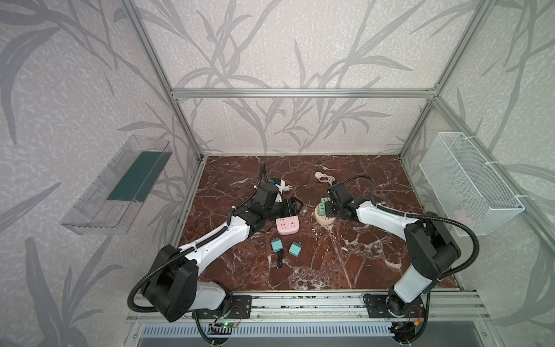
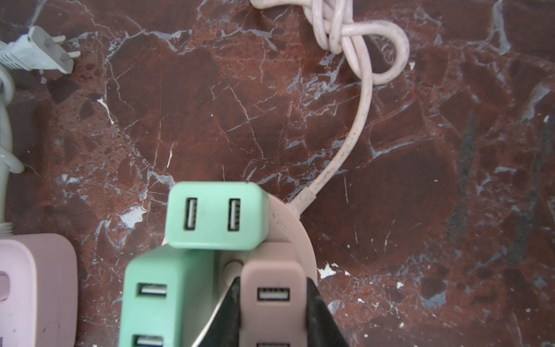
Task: Insert the plug
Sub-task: 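Press the pink adapter down into the round beige strip with right gripper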
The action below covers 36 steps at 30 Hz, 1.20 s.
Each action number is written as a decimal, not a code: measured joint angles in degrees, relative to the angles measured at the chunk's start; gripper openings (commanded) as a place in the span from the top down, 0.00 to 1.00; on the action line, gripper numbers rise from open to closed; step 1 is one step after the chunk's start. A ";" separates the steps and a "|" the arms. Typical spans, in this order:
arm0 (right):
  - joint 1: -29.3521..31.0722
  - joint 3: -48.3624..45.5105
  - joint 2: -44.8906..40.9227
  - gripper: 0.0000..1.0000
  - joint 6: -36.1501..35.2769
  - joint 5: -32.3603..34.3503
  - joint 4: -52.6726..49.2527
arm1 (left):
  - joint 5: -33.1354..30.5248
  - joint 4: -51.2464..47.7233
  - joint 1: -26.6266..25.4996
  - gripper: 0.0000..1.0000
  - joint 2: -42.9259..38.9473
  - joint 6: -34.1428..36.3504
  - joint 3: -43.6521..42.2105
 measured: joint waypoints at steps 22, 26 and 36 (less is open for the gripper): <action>0.66 2.08 -0.81 1.00 -3.32 -1.38 -5.55 | -0.46 0.26 -0.50 0.19 0.70 0.57 -0.02; 0.74 2.89 -1.01 1.00 -3.91 -1.40 -8.76 | -0.46 0.48 -0.63 0.19 1.38 0.55 -0.04; 0.81 2.80 0.59 1.00 -3.41 -1.86 -9.09 | -0.76 1.11 -0.66 0.19 1.40 0.63 -0.52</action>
